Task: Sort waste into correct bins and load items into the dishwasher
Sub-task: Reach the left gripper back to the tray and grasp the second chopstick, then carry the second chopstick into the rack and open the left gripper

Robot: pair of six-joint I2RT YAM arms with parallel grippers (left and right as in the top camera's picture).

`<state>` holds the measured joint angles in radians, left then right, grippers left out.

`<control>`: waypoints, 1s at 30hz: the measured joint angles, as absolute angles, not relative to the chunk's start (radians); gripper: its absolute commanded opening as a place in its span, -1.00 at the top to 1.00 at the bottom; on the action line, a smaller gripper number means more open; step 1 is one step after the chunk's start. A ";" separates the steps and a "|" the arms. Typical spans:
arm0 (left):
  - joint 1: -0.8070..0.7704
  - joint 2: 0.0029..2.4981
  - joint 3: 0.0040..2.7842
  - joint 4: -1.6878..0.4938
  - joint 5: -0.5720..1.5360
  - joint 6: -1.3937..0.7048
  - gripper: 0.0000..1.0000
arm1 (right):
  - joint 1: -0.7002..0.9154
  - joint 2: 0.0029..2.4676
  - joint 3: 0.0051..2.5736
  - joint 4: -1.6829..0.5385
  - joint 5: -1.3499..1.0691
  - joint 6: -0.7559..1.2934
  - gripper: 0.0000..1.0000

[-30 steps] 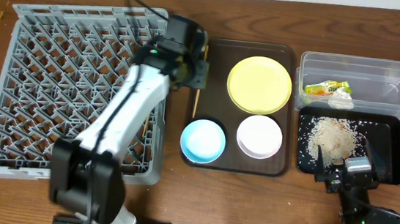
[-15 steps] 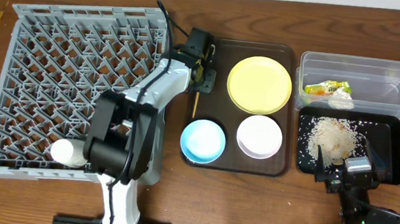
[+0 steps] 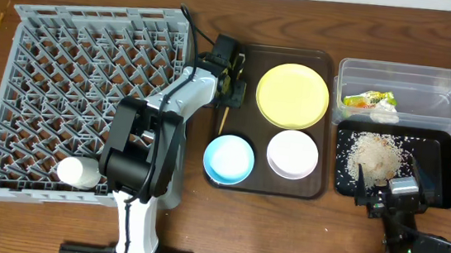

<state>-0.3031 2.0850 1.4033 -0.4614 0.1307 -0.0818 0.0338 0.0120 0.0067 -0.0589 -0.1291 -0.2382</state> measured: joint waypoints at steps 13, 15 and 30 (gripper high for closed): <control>-0.289 1.704 1.411 -0.784 0.070 -0.101 0.85 | 0.034 0.012 0.007 -0.059 -0.129 -0.238 -0.98; -0.270 1.657 1.414 -0.878 0.008 -0.112 0.85 | 0.034 0.012 0.007 -0.059 -0.129 -0.238 -0.99; -0.138 1.676 1.330 -0.916 -0.097 -0.163 0.31 | 0.034 0.012 0.007 -0.059 -0.129 -0.238 -0.98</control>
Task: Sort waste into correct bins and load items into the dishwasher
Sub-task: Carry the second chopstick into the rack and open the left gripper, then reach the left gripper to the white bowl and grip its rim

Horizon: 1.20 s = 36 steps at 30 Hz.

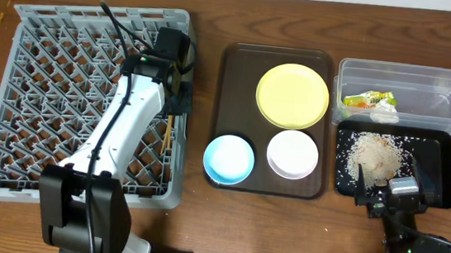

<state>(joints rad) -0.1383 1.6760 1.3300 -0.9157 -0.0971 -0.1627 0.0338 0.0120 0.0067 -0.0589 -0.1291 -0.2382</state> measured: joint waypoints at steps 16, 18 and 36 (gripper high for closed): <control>-0.254 1.591 1.341 -0.767 0.278 -0.179 -0.36 | 0.034 0.012 0.007 -0.059 -0.129 -0.238 -0.98; -0.294 1.599 1.341 -0.707 0.313 -0.189 -0.38 | 0.034 0.012 0.007 -0.059 -0.129 -0.238 -0.99; -0.484 1.894 1.341 -0.646 0.503 -0.266 -0.19 | 0.034 0.012 0.007 -0.059 -0.129 -0.238 -0.98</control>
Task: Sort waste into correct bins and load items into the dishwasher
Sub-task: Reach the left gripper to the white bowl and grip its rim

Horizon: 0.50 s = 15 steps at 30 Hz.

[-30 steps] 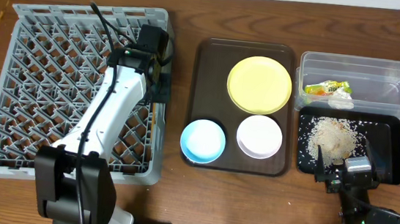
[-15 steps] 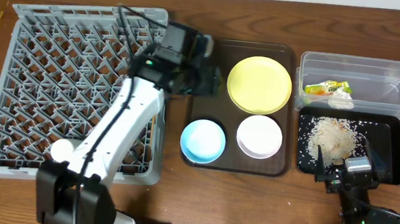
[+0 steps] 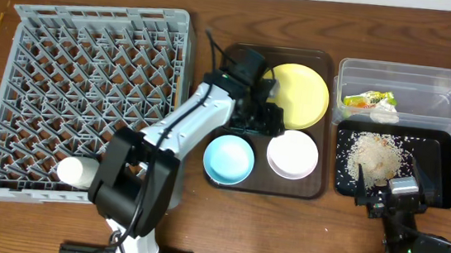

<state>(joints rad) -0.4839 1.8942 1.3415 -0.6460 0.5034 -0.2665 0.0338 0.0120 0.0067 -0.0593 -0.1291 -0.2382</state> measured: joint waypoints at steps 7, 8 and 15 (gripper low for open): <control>-0.553 1.957 1.341 -0.628 0.428 -0.266 0.06 | 0.034 0.012 0.007 -0.059 -0.129 -0.238 -0.99; -0.562 1.976 1.341 -0.625 0.422 -0.266 0.10 | 0.034 0.012 0.007 -0.059 -0.129 -0.238 -0.98; -0.579 2.035 1.342 -0.616 0.412 -0.262 0.84 | 0.034 0.012 0.007 -0.059 -0.129 -0.238 -0.99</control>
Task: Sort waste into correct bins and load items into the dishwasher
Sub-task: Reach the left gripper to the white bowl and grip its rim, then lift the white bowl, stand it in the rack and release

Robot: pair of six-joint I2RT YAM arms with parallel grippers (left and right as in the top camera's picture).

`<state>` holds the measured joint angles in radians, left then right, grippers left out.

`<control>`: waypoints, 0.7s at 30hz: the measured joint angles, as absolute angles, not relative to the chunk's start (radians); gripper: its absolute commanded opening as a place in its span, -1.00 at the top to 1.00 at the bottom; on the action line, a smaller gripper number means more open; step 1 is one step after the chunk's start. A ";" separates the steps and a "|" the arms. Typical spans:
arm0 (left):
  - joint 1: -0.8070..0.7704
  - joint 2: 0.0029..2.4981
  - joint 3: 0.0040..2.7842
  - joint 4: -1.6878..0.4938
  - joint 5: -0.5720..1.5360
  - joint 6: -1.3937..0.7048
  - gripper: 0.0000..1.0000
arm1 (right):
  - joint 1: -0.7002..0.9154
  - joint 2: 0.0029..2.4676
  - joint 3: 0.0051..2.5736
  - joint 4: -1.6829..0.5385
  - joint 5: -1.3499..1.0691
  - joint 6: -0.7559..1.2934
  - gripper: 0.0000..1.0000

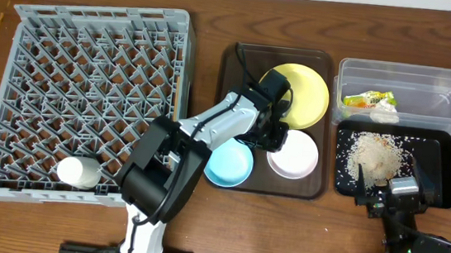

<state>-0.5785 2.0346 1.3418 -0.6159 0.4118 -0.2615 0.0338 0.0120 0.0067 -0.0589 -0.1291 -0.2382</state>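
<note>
The brown tray point(229, 69) holds a yellow plate point(304, 88), a blue bowl point(229, 162) and a white bowl point(296, 156). My left gripper point(278, 136) reaches over the tray and sits at the white bowl's left rim, just below the yellow plate; its fingers look open with nothing held. The grey dish rack point(95, 97) at left holds a white cup point(77, 171) in its near-left corner. My right gripper point(386, 185) rests at the front edge of the black bin point(445, 168), fingers apart and empty.
The black bin holds a heap of rice-like food waste point(375, 153). Behind it, a clear plastic bin point(404, 77) holds a yellow-green wrapper point(369, 99). Bare wooden table surrounds the rack, the tray and the bins.
My left gripper has moved a little right and toward the front, from between the yellow plate and the bowls down to the white bowl's left rim. The right arm is unchanged.
My left gripper was at the tray's back-left corner with thin wooden sticks beneath it. Then it stood over the rack's right side, with the sticks lying in the rack. It then returned over the tray and now sits at the white bowl.
</note>
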 measured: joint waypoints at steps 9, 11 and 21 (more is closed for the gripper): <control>-0.547 2.028 1.358 -0.616 0.543 -0.266 0.85 | 0.034 0.012 0.007 -0.059 -0.129 -0.238 -0.99; -0.526 2.006 1.359 -0.617 0.558 -0.266 0.85 | 0.034 0.012 0.007 -0.059 -0.129 -0.238 -0.98; -0.401 1.808 1.366 -0.741 0.442 -0.294 0.85 | 0.034 0.012 0.007 -0.059 -0.129 -0.238 -0.98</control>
